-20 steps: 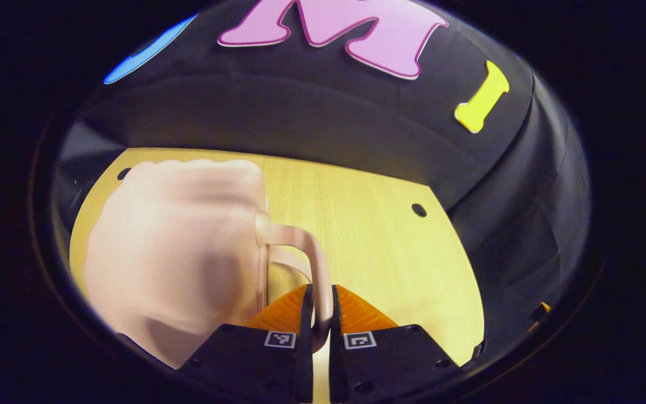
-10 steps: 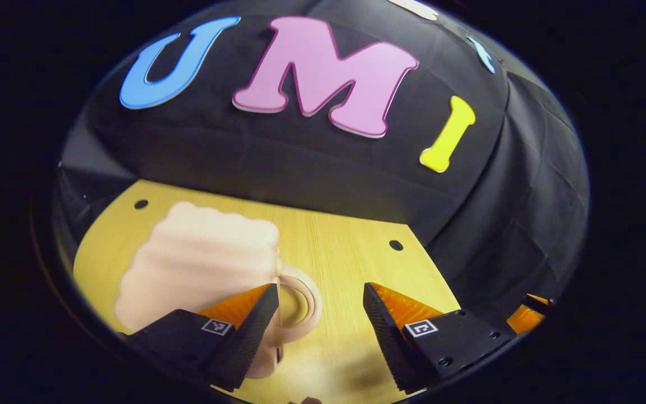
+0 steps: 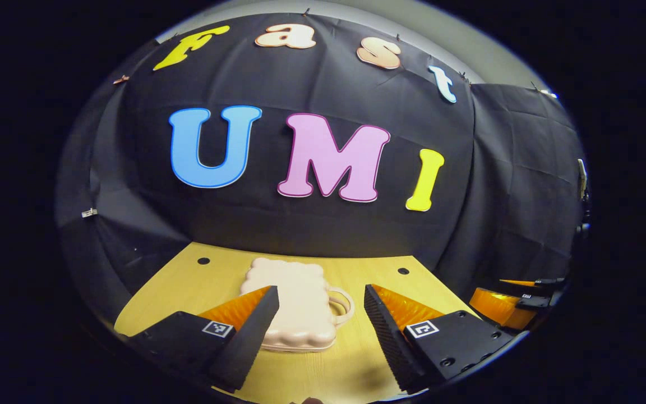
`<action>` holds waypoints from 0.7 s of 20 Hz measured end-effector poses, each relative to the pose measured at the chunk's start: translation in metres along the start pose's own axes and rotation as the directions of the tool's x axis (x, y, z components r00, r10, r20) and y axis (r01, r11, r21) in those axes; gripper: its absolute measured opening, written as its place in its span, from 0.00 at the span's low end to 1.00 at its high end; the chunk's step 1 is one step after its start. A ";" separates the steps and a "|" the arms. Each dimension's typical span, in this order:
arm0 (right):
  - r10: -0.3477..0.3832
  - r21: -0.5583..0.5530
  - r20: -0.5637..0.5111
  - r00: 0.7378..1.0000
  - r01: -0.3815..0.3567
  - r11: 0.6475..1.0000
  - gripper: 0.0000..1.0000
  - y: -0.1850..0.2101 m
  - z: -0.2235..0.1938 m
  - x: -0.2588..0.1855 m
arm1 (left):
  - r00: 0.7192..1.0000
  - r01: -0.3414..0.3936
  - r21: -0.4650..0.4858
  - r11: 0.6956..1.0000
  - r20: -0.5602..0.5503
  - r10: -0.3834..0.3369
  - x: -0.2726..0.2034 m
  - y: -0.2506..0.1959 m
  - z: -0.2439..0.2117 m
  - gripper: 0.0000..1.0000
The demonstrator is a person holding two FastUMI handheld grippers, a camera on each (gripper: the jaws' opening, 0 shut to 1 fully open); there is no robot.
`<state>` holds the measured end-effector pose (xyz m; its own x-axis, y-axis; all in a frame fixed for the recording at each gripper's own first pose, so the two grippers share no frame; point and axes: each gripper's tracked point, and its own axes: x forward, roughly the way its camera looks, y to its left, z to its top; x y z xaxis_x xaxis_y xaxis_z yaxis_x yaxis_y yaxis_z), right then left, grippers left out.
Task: First open the suitcase, pack the skin care products into it, and then close the suitcase.
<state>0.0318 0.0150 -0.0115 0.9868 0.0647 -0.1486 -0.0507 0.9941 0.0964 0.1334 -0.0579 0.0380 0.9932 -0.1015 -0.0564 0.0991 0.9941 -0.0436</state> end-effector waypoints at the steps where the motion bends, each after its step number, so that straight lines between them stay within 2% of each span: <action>1: -0.005 -0.006 0.019 1.000 0.006 1.000 0.97 0.004 0.000 -0.008 | 1.000 -0.015 -0.010 1.000 0.012 0.015 -0.021 0.008 -0.005 0.96; 6: 0.017 -0.004 0.019 1.000 -0.016 1.000 0.97 0.022 -0.013 -0.029 | 0.998 -0.052 0.018 0.998 0.033 0.052 -0.066 0.037 -0.023 0.96; 10: 0.026 -0.019 0.021 0.999 -0.025 0.999 0.97 0.031 -0.017 -0.039 | 0.996 -0.076 -0.008 0.997 0.036 0.076 -0.080 0.054 -0.026 0.96; 14: 0.020 -0.024 0.024 0.999 -0.020 1.000 0.97 0.030 -0.021 -0.044 | 0.994 -0.089 0.013 0.996 0.061 0.088 -0.085 0.058 -0.018 0.96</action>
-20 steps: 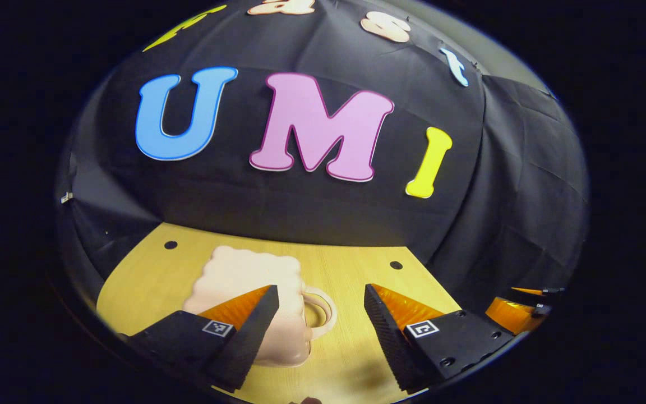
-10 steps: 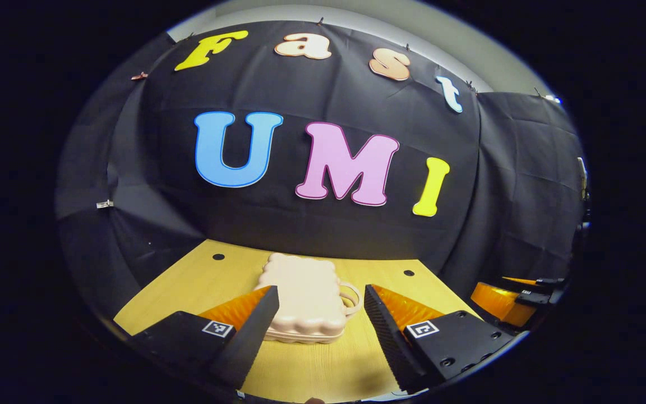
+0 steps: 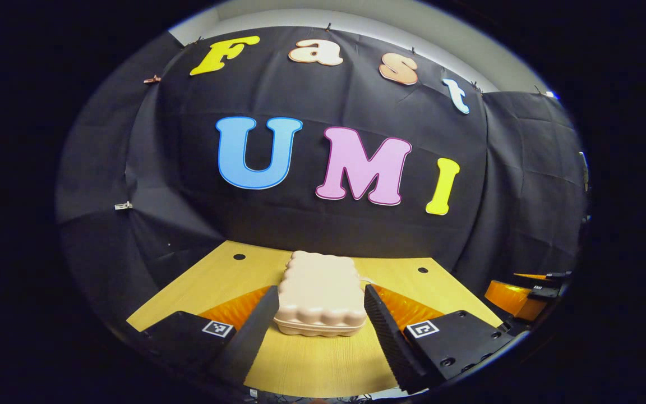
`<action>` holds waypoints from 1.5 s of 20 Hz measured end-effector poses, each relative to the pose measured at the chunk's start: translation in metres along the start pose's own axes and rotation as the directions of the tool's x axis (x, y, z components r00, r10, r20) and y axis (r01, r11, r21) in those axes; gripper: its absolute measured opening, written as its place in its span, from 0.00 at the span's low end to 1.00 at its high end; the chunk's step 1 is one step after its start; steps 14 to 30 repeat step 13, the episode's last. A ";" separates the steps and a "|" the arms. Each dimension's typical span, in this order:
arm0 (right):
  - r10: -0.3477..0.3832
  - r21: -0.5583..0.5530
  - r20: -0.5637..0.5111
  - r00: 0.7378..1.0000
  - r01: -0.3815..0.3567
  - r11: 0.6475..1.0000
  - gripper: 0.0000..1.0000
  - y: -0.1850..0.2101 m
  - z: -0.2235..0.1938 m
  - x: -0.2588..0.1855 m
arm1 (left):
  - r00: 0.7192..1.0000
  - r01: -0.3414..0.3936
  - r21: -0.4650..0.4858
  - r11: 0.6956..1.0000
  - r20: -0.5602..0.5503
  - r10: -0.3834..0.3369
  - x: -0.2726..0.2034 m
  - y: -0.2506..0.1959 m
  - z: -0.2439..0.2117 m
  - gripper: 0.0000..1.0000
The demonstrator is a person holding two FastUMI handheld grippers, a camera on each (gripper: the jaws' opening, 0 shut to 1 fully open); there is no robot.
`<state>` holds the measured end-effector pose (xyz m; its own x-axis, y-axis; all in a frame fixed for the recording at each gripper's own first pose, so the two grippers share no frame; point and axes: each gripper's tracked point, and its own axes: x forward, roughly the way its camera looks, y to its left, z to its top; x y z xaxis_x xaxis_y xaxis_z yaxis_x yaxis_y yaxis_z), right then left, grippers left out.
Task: First open the suitcase, pack the skin care products into it, and then close the suitcase.
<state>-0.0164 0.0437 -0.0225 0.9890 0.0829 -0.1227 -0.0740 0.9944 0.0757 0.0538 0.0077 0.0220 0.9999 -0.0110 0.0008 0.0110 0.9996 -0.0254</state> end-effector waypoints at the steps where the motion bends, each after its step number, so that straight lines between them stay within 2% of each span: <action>1: -0.004 0.000 0.000 1.000 0.004 1.000 0.97 0.000 0.002 -0.003 | 1.000 -0.001 0.015 1.000 0.011 0.001 -0.001 0.000 0.003 0.96; 4: -0.039 -0.014 -0.010 0.999 0.039 0.999 0.97 -0.011 -0.005 -0.007 | 0.999 -0.022 0.070 0.997 0.028 0.020 -0.003 0.002 0.005 0.96; 8: -0.060 0.006 -0.020 0.998 0.061 0.998 0.97 -0.014 -0.012 -0.015 | 0.999 0.004 0.048 0.999 0.031 -0.006 -0.006 -0.009 0.005 0.96; 13: -0.037 -0.005 -0.013 0.999 0.037 0.999 0.97 -0.001 -0.014 -0.021 | 0.999 0.016 0.092 0.996 0.043 -0.020 -0.011 -0.010 0.009 0.96; 30: -0.037 -0.005 -0.013 0.999 0.037 0.999 0.97 -0.001 -0.014 -0.021 | 0.999 0.016 0.092 0.996 0.043 -0.020 -0.011 -0.010 0.009 0.96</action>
